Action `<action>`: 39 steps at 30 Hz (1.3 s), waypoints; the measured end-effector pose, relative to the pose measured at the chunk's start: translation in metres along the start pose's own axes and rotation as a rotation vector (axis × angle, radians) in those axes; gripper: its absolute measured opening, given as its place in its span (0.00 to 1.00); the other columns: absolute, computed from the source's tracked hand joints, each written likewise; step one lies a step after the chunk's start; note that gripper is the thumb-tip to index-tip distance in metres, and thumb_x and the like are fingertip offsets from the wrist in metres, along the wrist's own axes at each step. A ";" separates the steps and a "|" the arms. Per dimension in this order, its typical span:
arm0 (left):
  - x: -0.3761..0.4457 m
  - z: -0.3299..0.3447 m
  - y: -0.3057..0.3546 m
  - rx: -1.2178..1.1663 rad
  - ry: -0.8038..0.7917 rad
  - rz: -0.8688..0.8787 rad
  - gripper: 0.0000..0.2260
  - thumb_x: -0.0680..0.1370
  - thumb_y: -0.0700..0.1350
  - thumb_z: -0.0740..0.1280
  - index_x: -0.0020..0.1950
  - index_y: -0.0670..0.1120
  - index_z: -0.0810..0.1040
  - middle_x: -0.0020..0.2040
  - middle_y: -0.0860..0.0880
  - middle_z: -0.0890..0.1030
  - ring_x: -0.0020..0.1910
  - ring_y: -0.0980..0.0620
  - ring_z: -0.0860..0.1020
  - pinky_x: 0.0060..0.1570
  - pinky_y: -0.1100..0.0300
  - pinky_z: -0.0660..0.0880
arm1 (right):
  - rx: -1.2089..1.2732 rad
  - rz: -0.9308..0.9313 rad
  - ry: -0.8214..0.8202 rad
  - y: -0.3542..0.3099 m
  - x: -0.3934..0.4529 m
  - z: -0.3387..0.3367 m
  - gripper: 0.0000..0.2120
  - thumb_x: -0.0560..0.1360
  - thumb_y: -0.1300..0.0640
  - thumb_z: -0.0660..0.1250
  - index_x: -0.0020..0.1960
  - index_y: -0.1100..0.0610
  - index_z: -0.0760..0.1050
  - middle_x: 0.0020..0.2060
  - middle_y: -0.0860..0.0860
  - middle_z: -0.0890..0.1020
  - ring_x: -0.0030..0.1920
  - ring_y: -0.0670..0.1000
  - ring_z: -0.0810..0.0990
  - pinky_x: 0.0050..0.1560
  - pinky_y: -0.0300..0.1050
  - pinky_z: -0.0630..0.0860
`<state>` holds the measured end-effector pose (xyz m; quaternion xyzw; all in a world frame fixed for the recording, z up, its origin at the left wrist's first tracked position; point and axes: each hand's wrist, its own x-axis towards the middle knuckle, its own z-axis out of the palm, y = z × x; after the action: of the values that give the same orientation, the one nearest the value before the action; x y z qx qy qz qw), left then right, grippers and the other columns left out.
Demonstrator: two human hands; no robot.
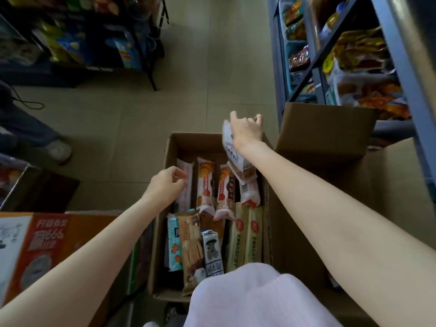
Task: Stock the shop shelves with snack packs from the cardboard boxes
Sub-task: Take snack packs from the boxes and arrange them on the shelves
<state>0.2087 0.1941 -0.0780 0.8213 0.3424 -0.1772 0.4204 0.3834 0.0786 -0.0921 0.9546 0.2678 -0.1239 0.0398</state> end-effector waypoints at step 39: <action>-0.482 0.087 0.358 -0.390 -1.150 1.401 0.30 0.65 0.41 0.77 0.64 0.44 0.70 0.59 0.46 0.80 0.57 0.49 0.79 0.52 0.54 0.79 | 0.635 0.755 1.271 0.142 -0.684 -0.378 0.24 0.70 0.56 0.73 0.61 0.54 0.65 0.48 0.49 0.77 0.46 0.44 0.75 0.43 0.35 0.71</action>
<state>0.1244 -0.2228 0.3538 0.5412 -0.4698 -0.2021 0.6675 -0.0263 -0.3320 0.4513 0.8345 -0.1498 0.3945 -0.3543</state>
